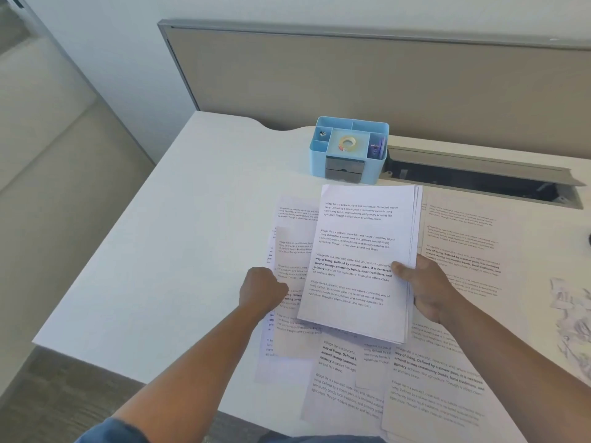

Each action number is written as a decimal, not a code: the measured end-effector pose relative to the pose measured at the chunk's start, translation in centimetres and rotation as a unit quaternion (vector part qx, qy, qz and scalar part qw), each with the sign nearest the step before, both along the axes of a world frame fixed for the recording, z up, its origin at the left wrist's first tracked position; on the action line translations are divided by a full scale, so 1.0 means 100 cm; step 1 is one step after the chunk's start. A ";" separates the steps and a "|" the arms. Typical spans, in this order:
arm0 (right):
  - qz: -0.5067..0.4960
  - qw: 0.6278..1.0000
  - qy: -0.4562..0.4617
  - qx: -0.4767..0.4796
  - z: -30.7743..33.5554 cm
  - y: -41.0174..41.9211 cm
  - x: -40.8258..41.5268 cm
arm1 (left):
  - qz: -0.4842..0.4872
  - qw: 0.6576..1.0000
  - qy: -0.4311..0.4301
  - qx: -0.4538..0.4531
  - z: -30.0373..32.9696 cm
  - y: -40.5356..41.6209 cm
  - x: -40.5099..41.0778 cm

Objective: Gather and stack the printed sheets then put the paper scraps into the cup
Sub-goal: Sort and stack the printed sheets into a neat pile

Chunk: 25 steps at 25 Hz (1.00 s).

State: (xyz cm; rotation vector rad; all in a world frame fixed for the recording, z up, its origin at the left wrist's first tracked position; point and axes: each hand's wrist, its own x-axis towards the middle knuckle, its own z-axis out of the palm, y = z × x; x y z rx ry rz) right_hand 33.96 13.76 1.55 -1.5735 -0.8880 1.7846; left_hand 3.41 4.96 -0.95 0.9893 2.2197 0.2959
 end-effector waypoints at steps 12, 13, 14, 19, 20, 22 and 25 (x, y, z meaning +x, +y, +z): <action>-0.001 1.000 -0.001 0.001 -0.003 -0.010 0.003 | 0.045 0.999 0.004 -0.014 0.001 0.000 0.003; -0.002 1.000 0.000 0.001 -0.003 -0.010 0.004 | 0.055 0.998 -0.010 -0.016 0.002 0.000 0.003; -0.003 1.000 0.000 0.000 -0.004 -0.011 0.005 | 0.063 0.998 -0.019 -0.016 0.003 0.000 0.003; -0.009 1.000 0.005 -0.006 -0.008 -0.012 0.010 | 0.052 0.999 -0.010 -0.012 0.008 -0.007 0.005; -0.011 1.000 0.005 -0.008 -0.008 -0.012 0.009 | 0.041 0.999 0.001 -0.006 0.007 -0.007 0.006; -0.012 1.000 0.003 -0.010 -0.009 -0.011 0.009 | 0.032 0.999 -0.001 0.008 0.006 -0.008 0.010; -0.011 1.000 0.001 -0.010 -0.009 -0.011 0.009 | 0.054 0.995 -0.066 0.053 0.006 -0.008 0.014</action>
